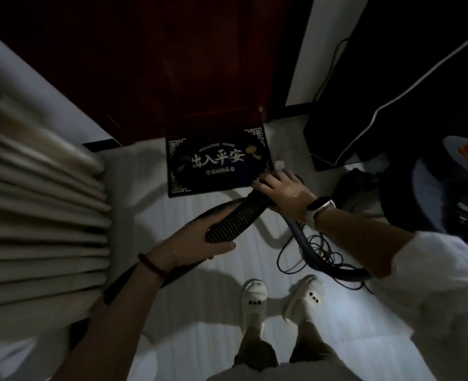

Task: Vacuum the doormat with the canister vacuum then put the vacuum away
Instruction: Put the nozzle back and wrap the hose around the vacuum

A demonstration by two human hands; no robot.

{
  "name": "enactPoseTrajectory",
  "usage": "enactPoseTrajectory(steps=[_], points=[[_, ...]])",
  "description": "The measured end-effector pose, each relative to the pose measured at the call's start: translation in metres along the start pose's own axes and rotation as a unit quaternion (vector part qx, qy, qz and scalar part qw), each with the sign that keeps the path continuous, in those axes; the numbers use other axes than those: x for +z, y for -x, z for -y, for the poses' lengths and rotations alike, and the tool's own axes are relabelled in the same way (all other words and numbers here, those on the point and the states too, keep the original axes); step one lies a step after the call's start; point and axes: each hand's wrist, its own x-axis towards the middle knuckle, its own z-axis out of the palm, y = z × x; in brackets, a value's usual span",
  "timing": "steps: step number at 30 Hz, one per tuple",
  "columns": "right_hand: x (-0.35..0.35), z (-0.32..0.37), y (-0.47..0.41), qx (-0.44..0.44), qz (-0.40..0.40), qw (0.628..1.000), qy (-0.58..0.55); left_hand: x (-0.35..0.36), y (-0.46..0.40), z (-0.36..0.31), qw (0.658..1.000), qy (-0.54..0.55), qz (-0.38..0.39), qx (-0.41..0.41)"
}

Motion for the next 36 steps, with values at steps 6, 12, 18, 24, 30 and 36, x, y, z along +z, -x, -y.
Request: enactPoseTrajectory(steps=[6,12,18,24,30,36], points=[[-0.023,-0.002,-0.031,-0.075,-0.231,0.964,0.109,0.019,0.015,0.037,0.99,-0.025,-0.132,-0.034],[-0.056,-0.024,-0.011,-0.025,-0.246,0.958,0.145,0.005,-0.008,0.019,0.982,-0.003,-0.191,0.006],[-0.07,-0.043,0.082,0.169,-0.186,0.967,0.039,0.01,-0.051,-0.045,0.935,-0.228,-0.233,0.143],[-0.12,-0.086,0.141,0.225,-0.244,0.939,0.093,0.036,-0.114,-0.107,0.894,-0.285,-0.247,0.241],[-0.16,-0.138,0.213,0.314,-0.249,0.907,0.132,0.078,-0.176,-0.198,0.865,-0.287,-0.263,0.318],[-0.172,-0.186,0.292,0.455,-0.332,0.825,0.036,0.152,-0.253,-0.31,0.83,-0.287,-0.231,0.419]])
